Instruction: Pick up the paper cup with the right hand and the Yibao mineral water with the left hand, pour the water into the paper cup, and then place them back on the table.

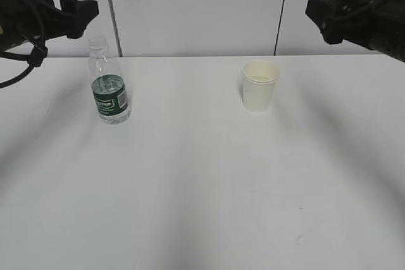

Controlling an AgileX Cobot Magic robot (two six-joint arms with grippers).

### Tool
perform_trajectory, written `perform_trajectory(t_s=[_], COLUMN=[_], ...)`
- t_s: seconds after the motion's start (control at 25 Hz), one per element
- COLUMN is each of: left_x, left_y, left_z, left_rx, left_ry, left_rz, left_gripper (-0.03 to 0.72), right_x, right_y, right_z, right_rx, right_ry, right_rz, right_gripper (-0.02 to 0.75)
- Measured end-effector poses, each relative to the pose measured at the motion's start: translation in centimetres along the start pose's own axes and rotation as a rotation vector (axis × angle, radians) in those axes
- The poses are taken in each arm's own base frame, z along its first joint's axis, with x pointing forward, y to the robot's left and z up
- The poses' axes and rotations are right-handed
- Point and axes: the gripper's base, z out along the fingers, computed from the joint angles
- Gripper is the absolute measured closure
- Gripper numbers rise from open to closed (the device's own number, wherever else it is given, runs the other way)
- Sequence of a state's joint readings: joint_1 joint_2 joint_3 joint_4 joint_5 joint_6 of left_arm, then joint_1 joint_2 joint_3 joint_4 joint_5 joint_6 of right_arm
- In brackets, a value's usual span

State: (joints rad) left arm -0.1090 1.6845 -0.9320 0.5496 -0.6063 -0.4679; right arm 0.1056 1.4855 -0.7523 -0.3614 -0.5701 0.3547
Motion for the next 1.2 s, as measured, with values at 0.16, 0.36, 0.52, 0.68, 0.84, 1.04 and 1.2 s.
perform_trajectory(t_s=[0.16, 0.36, 0.52, 0.68, 0.84, 1.04, 1.2], left_x=[-0.7, -2.4, -3.8, -5.1, -6.5, -7.5, -8.1], left_y=[0.3, 1.1, 1.4, 0.9, 0.5, 0.2, -0.2], left_z=[-0.4, -0.9, -1.0, -1.0, -1.3, -2.0, -2.5], left_rx=[-0.05, -0.156, -0.262, -0.362, -0.441, -0.464, -0.451], left_ry=[0.039, 0.123, 0.234, 0.374, 0.476, 0.6, 0.687], left_rz=[-0.039, -0.087, -0.101, -0.104, -0.135, -0.203, -0.226], left_gripper=[0.115, 0.122, 0.124, 0.134, 0.14, 0.143, 0.147], right_x=[-1.2, -3.5, -5.9, -8.2, -10.2, -11.5, -11.7], right_y=[-0.6, -1.4, -1.9, -2.3, -2.7, -3.0, -3.1], right_z=[0.7, 1.5, 1.8, 1.8, 1.6, 1.1, 0.7], right_rx=[0.06, 0.149, 0.211, 0.267, 0.319, 0.383, 0.408], right_ry=[0.108, 0.196, 0.22, 0.235, 0.256, 0.313, 0.377], right_rz=[-0.002, 0.027, 0.03, 0.031, 0.037, 0.05, 0.069], right_gripper=[0.146, 0.146, 0.146, 0.146, 0.146, 0.146, 0.159])
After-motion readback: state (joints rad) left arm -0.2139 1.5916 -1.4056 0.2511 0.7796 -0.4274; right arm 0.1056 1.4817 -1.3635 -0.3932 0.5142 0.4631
